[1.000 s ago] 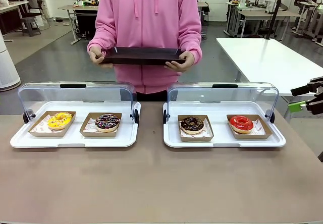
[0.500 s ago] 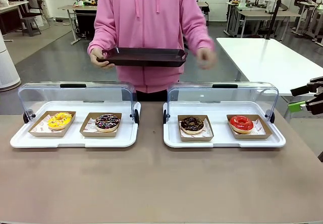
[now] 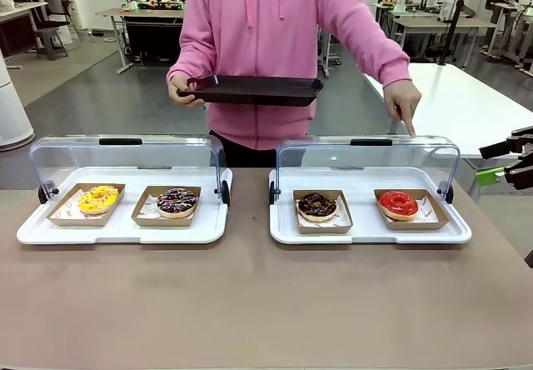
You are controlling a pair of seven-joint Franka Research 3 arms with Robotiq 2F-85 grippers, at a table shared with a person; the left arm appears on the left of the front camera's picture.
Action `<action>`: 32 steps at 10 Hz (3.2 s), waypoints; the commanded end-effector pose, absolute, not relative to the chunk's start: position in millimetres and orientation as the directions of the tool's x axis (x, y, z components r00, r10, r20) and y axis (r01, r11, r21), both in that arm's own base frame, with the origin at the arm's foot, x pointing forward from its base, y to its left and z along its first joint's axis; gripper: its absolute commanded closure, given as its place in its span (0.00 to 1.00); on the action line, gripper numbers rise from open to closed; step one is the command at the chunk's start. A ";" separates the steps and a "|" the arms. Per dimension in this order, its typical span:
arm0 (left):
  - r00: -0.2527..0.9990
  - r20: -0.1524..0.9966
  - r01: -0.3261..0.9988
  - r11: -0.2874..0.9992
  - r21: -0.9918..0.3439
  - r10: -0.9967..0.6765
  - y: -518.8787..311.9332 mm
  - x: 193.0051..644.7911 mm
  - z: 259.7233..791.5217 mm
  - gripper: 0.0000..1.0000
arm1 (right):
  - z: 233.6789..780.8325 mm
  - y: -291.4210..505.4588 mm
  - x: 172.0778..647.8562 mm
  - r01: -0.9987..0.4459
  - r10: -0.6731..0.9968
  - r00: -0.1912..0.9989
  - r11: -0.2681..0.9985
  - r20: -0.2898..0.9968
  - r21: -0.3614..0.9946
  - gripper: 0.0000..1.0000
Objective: Provide the desired donut to the person.
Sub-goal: Pick up and lift the Paper togo box containing the Donut pointed at by the person.
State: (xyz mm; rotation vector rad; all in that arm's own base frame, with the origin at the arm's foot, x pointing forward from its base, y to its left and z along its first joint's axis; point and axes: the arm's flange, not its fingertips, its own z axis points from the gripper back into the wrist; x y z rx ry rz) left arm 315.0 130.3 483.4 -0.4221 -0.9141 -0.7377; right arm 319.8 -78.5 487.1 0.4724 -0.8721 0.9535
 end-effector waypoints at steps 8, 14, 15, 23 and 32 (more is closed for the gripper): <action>0.399 0.835 0.724 0.689 -0.033 -0.379 131.3 316.4 484.3 0.00 | 487.1 -78.4 319.8 -0.855 0.504 0.289 0.518 0.814 -0.017 0.00; 0.399 0.835 0.724 0.689 -0.033 -0.379 131.3 316.4 484.3 0.00 | 482.1 -17.2 380.5 -0.959 0.977 0.020 0.078 0.211 -0.273 0.00; 0.399 0.835 0.724 0.689 -0.033 -0.379 131.3 316.4 484.3 0.00 | 456.3 -14.8 395.3 -0.970 0.979 -0.008 0.042 0.204 -0.240 0.00; 0.399 0.835 0.724 0.689 -0.033 -0.379 131.3 316.4 484.3 0.00 | 381.6 -4.4 426.4 -0.957 0.979 -0.118 -0.067 0.166 -0.283 0.00; 0.399 0.835 0.724 0.689 -0.033 -0.379 131.3 316.4 484.3 0.00 | 346.0 -34.4 500.5 -0.987 0.986 -0.042 -0.016 0.159 -0.158 0.00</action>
